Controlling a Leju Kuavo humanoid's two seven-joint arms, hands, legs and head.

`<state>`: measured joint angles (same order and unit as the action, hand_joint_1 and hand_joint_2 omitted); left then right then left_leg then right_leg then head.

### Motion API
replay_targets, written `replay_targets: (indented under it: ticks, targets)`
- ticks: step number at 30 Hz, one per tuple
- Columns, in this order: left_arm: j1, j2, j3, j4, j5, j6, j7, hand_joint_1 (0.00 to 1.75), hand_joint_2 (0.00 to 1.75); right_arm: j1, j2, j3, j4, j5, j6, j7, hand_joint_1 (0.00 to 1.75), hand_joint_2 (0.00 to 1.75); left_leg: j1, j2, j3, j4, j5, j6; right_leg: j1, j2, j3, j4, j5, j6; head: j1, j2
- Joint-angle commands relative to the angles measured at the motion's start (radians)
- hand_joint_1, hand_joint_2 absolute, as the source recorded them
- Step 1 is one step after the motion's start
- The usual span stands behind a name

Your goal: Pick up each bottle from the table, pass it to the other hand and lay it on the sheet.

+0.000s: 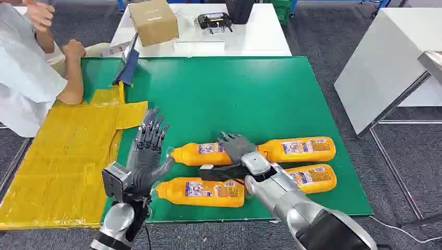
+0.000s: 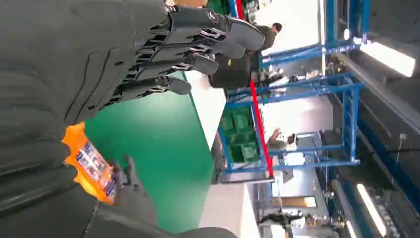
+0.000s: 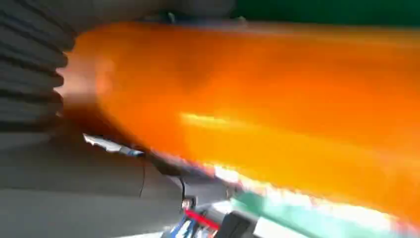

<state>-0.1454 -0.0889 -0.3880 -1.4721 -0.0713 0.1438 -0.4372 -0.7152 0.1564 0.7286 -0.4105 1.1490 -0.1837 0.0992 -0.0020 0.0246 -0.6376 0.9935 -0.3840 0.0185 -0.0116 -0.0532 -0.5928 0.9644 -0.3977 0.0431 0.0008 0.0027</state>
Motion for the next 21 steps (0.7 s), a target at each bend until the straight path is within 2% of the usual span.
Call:
replay_targets:
  ticks: [1,2,3,5,6,7,9,10,13,14,15,19,20,21]
  targets:
    - [0.005,0.01,-0.015,0.022,-0.005,0.01,0.009,0.0,1.75,0.004,-0.023,-0.092,-0.019,0.002,-0.335,-0.028,1.75,1.75,0.0,-0.002,0.003,0.0,-0.002,-0.001,0.0,0.003,0.003,0.0,-0.002,-0.001,0.0,0.0]
    - [0.012,0.01,-0.015,0.016,-0.011,0.01,0.011,0.0,1.75,0.027,-0.027,-0.13,-0.068,-0.013,-0.429,-0.064,1.75,1.75,0.001,-0.002,0.006,0.0,-0.003,-0.002,0.0,0.004,0.006,0.0,-0.003,-0.002,0.0,0.0]
    - [0.012,0.01,-0.015,0.016,-0.011,0.01,0.011,0.0,1.75,0.027,-0.027,-0.13,-0.068,-0.013,-0.429,-0.064,1.75,1.75,0.001,-0.002,0.004,0.0,-0.002,-0.001,0.0,0.003,0.004,0.0,-0.002,-0.001,0.0,0.0]
    - [0.02,0.009,-0.018,0.011,-0.017,0.011,0.013,0.0,1.75,0.063,-0.036,-0.179,-0.163,-0.022,-0.514,-0.102,1.75,1.75,0.001,-0.002,0.006,0.0,-0.003,-0.002,0.0,0.004,0.006,0.0,-0.003,-0.002,0.0,0.0]
    - [0.022,0.009,-0.019,0.011,-0.017,0.011,0.013,0.0,1.75,0.067,-0.037,-0.18,-0.167,-0.021,-0.514,-0.103,1.75,1.75,0.001,-0.002,0.003,0.0,-0.002,-0.001,0.0,0.002,0.004,0.0,-0.002,-0.001,0.0,0.0]
    - [0.025,0.009,-0.019,0.01,-0.02,0.012,0.013,0.0,1.75,0.105,-0.044,-0.228,-0.277,-0.007,-0.514,-0.117,1.75,1.75,0.001,-0.003,0.005,0.001,-0.004,-0.002,0.0,0.003,0.006,0.0,-0.004,-0.002,0.0,0.0]
    - [0.036,0.008,-0.019,0.008,-0.031,0.02,0.012,0.0,1.75,0.238,0.009,-0.452,-0.546,-0.018,-0.514,-0.286,1.75,1.75,0.001,-0.002,0.001,0.0,-0.002,-0.001,0.001,0.002,0.002,0.0,-0.002,-0.001,0.0,0.0]
    - [0.041,0.008,-0.018,0.006,-0.034,0.025,0.011,0.0,1.75,0.268,0.035,-0.505,-0.599,-0.068,-0.514,-0.354,1.75,1.75,0.001,-0.002,0.004,0.0,-0.003,-0.002,0.0,0.003,0.005,0.0,-0.003,-0.002,-0.001,0.0]
    - [0.041,0.008,-0.018,0.006,-0.034,0.025,0.011,0.0,1.75,0.268,0.035,-0.505,-0.599,-0.068,-0.514,-0.354,1.75,1.75,0.001,-0.001,-0.001,0.0,-0.001,-0.001,0.0,0.002,0.0,0.0,-0.001,-0.001,0.001,0.0]
    - [0.053,0.009,-0.016,0.002,-0.041,0.038,0.006,0.0,1.75,0.314,0.05,-0.523,-0.679,-0.207,-0.514,-0.429,1.75,1.75,0.0,-0.002,0.001,0.0,-0.003,-0.001,0.0,0.003,0.002,0.001,-0.003,-0.002,0.0,0.0]
    - [0.063,0.009,-0.01,-0.004,-0.047,0.05,0.004,0.0,1.75,0.333,0.038,-0.493,-0.711,-0.339,-0.507,-0.455,1.75,1.75,0.001,-0.002,0.0,0.0,-0.002,-0.001,0.001,0.002,0.0,0.0,-0.002,-0.001,0.0,0.0]
    - [0.099,0.021,0.016,-0.032,-0.055,0.073,-0.001,0.0,1.75,0.449,-0.024,-0.39,-0.942,-0.714,-0.242,-0.436,1.75,1.75,0.001,-0.006,0.001,0.0,-0.003,-0.001,0.0,0.0,0.003,0.0,-0.004,-0.001,0.001,0.0]
    - [0.101,0.024,0.021,-0.035,-0.055,0.075,-0.004,0.0,1.75,0.462,-0.029,-0.362,-0.949,-0.769,-0.173,-0.433,1.75,1.75,0.0,-0.006,0.001,0.0,-0.002,-0.001,0.0,-0.001,0.002,0.0,-0.003,-0.001,0.001,0.0]
    - [0.102,0.026,0.025,-0.036,-0.055,0.076,-0.005,0.0,1.75,0.469,-0.029,-0.344,-0.944,-0.778,-0.156,-0.433,1.75,1.75,0.001,-0.006,0.003,0.0,-0.004,-0.001,0.0,0.001,0.004,0.0,-0.004,-0.001,0.001,0.0]
